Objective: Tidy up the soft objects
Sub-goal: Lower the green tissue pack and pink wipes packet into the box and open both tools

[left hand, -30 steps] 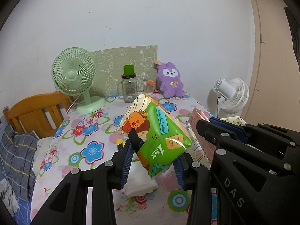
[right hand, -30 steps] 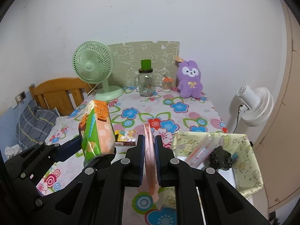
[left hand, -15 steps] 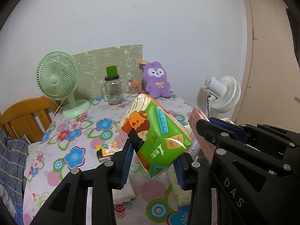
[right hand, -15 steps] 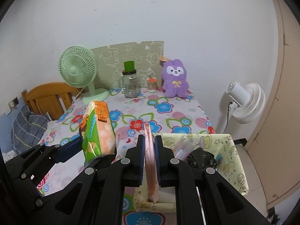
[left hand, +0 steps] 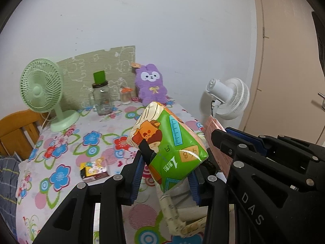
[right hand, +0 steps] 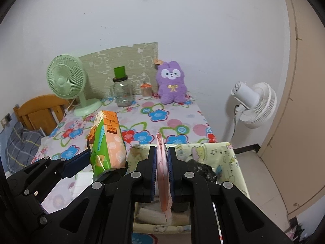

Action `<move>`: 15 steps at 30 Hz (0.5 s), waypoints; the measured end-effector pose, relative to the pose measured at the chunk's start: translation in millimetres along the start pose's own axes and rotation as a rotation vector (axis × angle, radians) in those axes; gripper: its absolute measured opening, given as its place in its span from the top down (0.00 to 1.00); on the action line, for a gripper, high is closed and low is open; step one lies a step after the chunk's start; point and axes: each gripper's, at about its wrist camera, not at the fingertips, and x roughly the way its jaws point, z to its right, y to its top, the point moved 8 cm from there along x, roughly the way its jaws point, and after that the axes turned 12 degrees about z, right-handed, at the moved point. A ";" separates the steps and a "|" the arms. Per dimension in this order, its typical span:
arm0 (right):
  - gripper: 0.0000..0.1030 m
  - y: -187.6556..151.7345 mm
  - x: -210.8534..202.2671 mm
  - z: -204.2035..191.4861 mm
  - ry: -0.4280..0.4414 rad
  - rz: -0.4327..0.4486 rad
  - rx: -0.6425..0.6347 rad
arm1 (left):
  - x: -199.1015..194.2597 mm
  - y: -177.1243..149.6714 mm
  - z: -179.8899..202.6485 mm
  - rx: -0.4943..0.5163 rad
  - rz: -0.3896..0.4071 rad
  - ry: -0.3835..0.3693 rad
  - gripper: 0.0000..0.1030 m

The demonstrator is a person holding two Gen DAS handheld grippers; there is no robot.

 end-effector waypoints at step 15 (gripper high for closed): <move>0.87 -14.6 16.1 41.6 -0.040 -0.041 0.053 | 28.3 -8.3 33.0 0.021 -0.051 -0.057 0.60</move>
